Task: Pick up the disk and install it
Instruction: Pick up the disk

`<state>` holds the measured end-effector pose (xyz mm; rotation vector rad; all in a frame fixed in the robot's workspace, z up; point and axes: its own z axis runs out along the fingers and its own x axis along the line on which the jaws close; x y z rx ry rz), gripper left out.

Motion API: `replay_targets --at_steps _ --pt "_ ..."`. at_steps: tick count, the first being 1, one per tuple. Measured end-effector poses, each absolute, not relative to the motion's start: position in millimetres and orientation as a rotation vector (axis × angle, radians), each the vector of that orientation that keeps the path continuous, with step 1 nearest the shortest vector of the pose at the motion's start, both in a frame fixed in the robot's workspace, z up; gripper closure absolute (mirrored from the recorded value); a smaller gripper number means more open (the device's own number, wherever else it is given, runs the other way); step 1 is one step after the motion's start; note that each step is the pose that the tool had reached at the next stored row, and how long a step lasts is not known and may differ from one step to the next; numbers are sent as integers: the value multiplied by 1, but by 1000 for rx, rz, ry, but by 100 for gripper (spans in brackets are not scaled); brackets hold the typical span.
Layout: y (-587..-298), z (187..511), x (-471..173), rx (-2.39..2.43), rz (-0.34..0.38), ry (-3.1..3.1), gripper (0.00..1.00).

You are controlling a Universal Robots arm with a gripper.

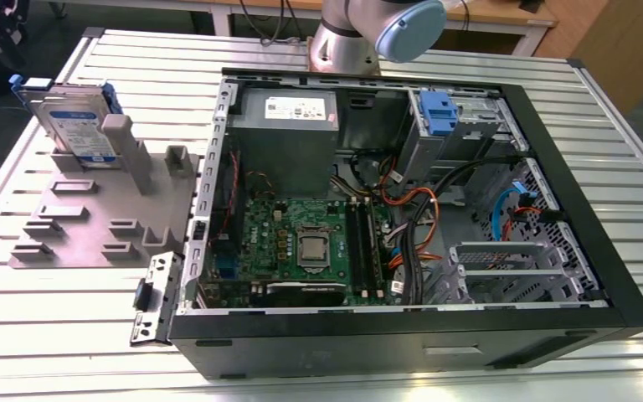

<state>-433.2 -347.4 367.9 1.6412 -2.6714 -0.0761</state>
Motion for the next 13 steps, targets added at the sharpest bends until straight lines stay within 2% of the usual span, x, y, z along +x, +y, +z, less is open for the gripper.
replay_targets --at_steps 13 --pt "-347 361 -433 1920 -74 -2472 89"
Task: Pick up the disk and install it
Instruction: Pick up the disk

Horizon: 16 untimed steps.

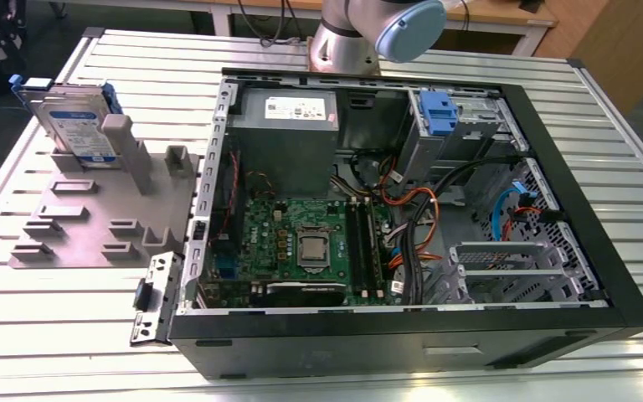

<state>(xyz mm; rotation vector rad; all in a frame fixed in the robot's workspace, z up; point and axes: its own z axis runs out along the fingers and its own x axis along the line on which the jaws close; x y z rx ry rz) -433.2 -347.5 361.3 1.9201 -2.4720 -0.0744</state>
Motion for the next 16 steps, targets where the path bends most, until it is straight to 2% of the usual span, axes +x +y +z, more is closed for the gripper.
replay_targets --at_steps 16 --pt "-347 360 -433 2004 -73 -2403 89"
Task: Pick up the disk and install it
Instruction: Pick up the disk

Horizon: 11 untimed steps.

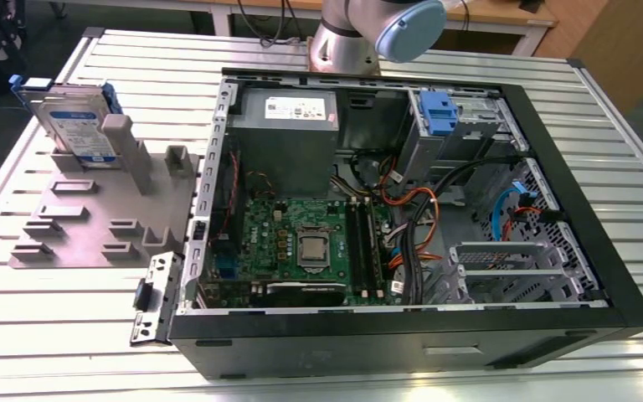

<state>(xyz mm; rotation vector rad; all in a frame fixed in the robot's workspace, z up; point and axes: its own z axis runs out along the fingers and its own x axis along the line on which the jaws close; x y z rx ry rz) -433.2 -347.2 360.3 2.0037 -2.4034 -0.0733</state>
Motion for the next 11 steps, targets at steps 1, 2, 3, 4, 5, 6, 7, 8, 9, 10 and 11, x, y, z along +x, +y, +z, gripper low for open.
replay_targets --at_steps 1,2,3,4,5,6,7,8,9,10,11 --pt "-347 360 -433 2016 -73 -2392 89" --pt "-347 359 -433 2024 -73 -2386 89" --pt "-346 357 -433 2028 -72 -2383 89" --pt "-345 356 -433 2030 -72 -2382 89" --pt "-343 354 -433 2030 -72 -2382 89" --pt "-342 353 -433 2030 -72 -2382 89" --pt "-342 352 -434 2030 -72 -2382 89" --pt "-341 351 -434 2030 -72 -2382 89" --pt "-341 351 -434 2030 -72 -2382 89" --pt "-341 351 -434 2030 -72 -2382 83" --pt "-341 351 -434 2030 -72 -2382 83"
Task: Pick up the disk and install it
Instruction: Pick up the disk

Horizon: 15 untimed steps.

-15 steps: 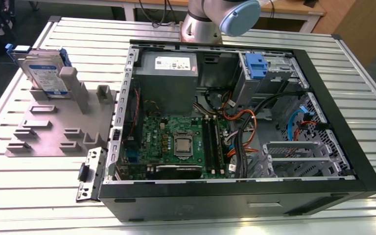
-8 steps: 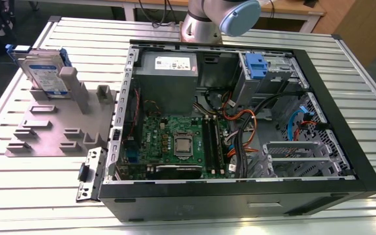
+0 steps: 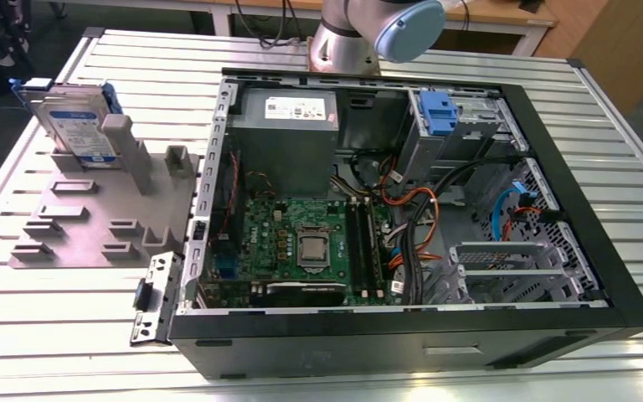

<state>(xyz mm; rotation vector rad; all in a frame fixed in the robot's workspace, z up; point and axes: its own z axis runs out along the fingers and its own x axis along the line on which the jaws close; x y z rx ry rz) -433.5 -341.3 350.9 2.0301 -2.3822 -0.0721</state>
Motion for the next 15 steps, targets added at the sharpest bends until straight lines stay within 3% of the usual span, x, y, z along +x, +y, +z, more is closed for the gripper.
replay_targets --at_steps 7,8,10,15 --pt "-341 351 -434 2030 -72 -2382 53" --pt "-341 351 -434 2030 -72 -2382 53" --pt "-341 351 -434 2030 -72 -2382 42" --pt "-341 351 -434 2030 -72 -2382 29"
